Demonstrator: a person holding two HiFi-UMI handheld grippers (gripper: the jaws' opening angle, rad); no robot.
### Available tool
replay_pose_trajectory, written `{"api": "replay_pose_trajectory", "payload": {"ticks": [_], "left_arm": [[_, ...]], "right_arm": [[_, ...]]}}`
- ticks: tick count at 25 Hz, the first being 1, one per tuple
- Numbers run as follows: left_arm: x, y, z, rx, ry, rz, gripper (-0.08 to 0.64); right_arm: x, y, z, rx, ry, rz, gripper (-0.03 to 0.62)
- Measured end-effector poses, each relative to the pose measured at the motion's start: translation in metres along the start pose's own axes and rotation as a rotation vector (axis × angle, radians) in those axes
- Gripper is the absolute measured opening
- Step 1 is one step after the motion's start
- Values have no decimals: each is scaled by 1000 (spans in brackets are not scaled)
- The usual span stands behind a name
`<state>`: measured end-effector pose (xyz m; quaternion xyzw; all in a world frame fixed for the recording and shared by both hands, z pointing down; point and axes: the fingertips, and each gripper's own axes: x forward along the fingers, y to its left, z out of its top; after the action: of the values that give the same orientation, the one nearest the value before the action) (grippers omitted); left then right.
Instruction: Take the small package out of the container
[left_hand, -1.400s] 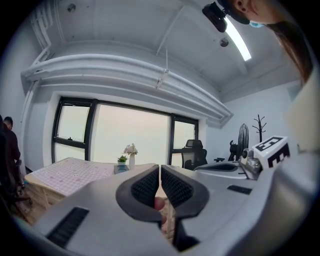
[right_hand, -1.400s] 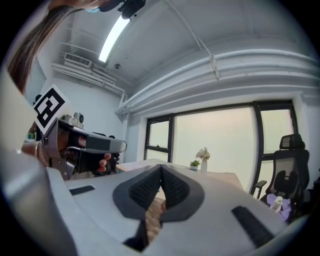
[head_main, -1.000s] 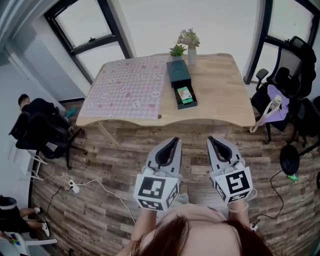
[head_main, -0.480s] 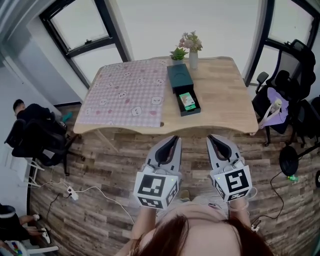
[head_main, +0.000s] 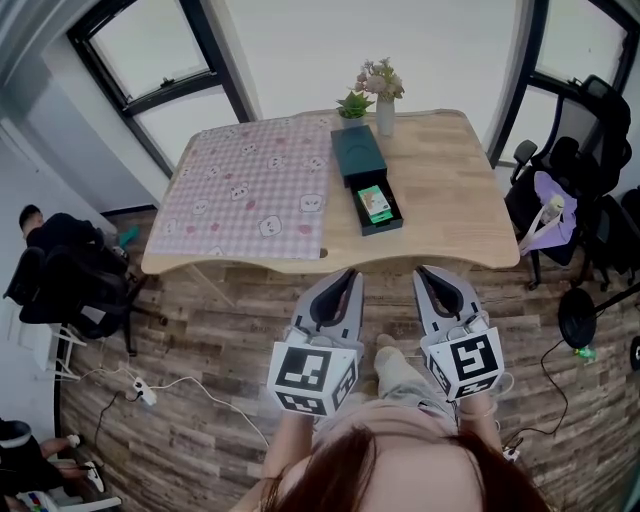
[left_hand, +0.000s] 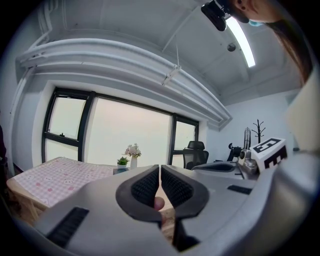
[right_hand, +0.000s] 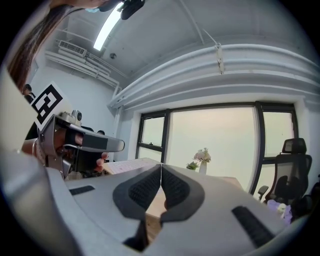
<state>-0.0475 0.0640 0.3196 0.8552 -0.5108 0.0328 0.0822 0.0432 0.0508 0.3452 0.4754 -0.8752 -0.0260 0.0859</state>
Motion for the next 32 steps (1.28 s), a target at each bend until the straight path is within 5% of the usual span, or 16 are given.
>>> {"api": "replay_pose_trajectory", "payload": {"ticks": [32], "left_arm": [[184, 99, 10, -30, 63, 36, 17]], "right_arm": [[182, -114, -28, 80, 93, 35, 1]]}}
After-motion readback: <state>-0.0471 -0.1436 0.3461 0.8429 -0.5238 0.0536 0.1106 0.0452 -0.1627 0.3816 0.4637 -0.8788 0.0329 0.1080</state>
